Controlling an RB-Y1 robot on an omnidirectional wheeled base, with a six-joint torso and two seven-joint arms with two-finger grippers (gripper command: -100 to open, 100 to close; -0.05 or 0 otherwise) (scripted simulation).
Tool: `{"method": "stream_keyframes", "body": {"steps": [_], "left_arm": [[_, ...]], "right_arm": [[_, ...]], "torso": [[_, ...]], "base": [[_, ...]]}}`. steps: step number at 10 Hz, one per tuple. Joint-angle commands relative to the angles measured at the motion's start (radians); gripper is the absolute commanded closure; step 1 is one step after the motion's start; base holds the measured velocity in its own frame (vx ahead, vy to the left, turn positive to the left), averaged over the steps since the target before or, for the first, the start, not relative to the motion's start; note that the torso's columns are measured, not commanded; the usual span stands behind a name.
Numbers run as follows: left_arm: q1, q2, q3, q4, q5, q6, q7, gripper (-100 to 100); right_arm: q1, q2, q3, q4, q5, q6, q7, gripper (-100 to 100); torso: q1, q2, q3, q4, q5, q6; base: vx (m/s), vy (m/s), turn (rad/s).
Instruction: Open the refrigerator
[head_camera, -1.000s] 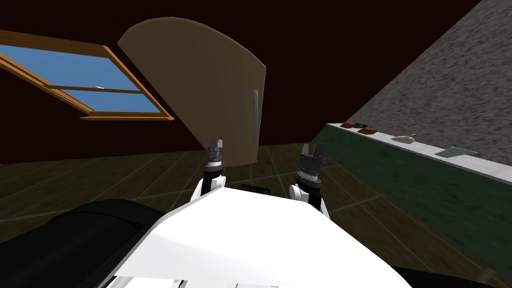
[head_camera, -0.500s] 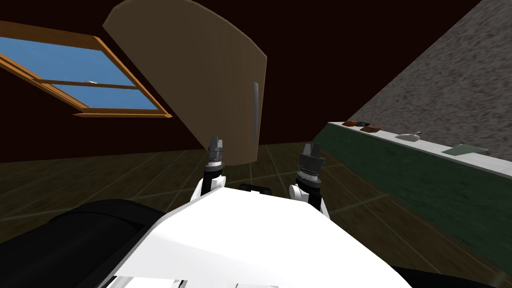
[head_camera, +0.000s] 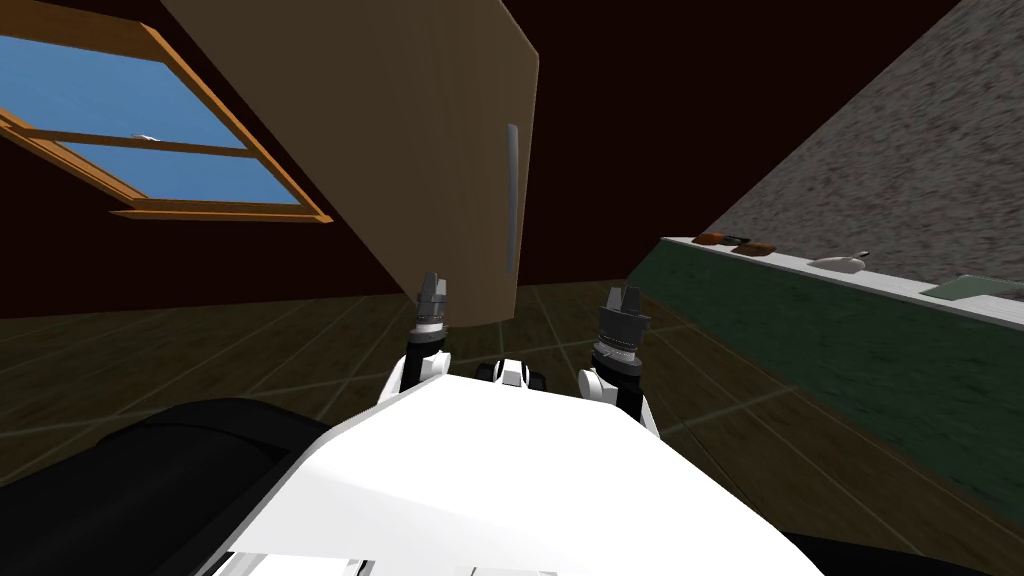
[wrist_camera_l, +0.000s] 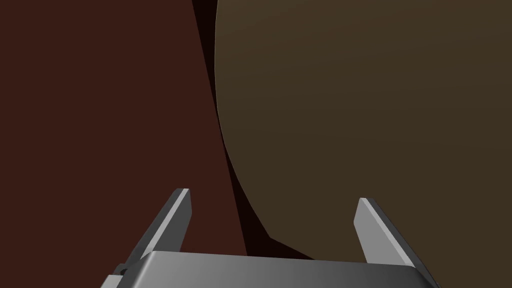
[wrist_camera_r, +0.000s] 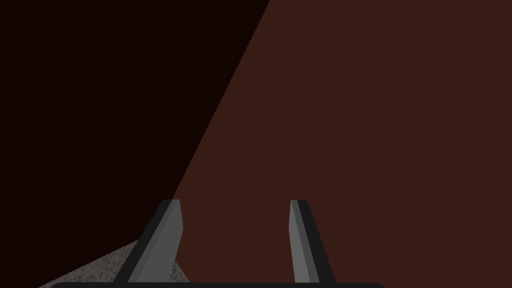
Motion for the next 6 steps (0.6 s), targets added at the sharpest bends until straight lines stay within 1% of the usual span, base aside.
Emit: {"method": "stream_keyframes", "body": {"steps": [1, 2, 3, 6], "left_arm": [[-0.012, 0.08, -0.014, -0.011, -0.013, 0.036, -0.009, -100], [-0.018, 0.109, -0.022, -0.018, -0.02, 0.056, -0.013, -100], [-0.025, 0.128, -0.031, -0.025, -0.028, 0.078, -0.019, -100], [-0.048, 0.169, -0.064, -0.049, -0.058, 0.157, -0.038, -100]], "right_arm": [[0.0, 0.0, 0.0, 0.0, 0.0, 0.0, 0.0, 0], [0.0, 0.0, 0.0, 0.0, 0.0, 0.0, 0.0, 0], [0.0, 0.0, 0.0, 0.0, 0.0, 0.0, 0.0, 0], [0.0, 0.0, 0.0, 0.0, 0.0, 0.0, 0.0, 0]], "torso": [[0.0, 0.009, -0.02, 0.01, 0.0, 0.0], [0.0, 0.011, -0.025, 0.012, 0.0, 0.0], [0.0, 0.011, -0.026, 0.013, 0.0, 0.0], [0.0, 0.013, -0.025, 0.014, 0.0, 0.0]], "base": [[0.04, 0.007, -0.025], [0.054, 0.007, -0.038], [0.07, 0.016, -0.039], [0.082, 0.025, -0.046]]}}
